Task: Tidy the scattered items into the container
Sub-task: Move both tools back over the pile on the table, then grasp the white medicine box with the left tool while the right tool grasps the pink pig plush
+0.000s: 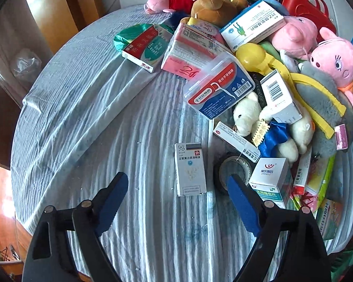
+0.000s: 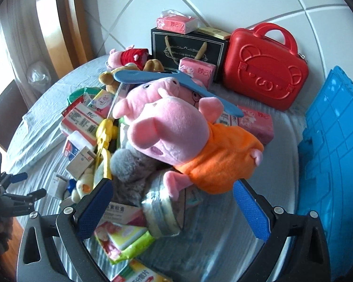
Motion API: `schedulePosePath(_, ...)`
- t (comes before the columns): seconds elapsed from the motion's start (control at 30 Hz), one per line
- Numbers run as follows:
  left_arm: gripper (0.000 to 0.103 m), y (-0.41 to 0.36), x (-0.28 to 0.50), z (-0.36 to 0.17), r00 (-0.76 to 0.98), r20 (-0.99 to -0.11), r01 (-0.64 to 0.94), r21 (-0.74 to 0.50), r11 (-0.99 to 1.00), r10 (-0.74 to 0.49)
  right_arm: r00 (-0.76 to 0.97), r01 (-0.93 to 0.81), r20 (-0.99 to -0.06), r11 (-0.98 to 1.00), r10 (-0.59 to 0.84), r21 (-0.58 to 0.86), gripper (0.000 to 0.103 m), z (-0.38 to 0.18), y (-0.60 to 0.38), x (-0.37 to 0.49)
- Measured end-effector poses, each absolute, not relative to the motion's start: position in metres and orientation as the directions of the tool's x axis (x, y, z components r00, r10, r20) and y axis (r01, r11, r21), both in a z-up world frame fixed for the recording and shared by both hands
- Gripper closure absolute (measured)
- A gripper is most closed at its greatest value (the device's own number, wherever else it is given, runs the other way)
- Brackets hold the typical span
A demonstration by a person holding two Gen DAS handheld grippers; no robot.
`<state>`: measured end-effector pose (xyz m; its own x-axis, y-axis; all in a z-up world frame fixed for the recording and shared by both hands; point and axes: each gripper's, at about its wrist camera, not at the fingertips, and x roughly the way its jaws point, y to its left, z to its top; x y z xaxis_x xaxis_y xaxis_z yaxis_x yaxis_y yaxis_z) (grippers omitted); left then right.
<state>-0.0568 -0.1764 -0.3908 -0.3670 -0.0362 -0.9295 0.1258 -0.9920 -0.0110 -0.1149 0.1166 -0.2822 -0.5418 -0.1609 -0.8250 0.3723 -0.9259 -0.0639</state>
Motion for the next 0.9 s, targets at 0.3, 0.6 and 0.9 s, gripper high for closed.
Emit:
schedulePosePath(0.3, 0.024, -0.167, -0.069, -0.423, -0.322, -0.946, 0.117, 0.008, -0.993, -0.045, -0.539, 0.376, -0.834, -0.920, -0.122, -0.108, 0.000, -0.302, 0.107, -0.153)
schedulePosePath(0.6, 0.026, -0.170, -0.071, -0.425, -0.347, -0.938, 0.114, -0.038, -0.993, -0.004, -0.553, 0.405, -0.830, -0.893, -0.069, -0.196, 0.000, -0.319, 0.090, -0.174)
schedulePosePath(0.9, 0.046, -0.179, -0.063, -0.424, -0.385, -0.922, 0.139, -0.087, -0.986, 0.027, -0.581, 0.416, -0.814, -0.868, -0.024, -0.272, 0.000, -0.337, 0.076, -0.184)
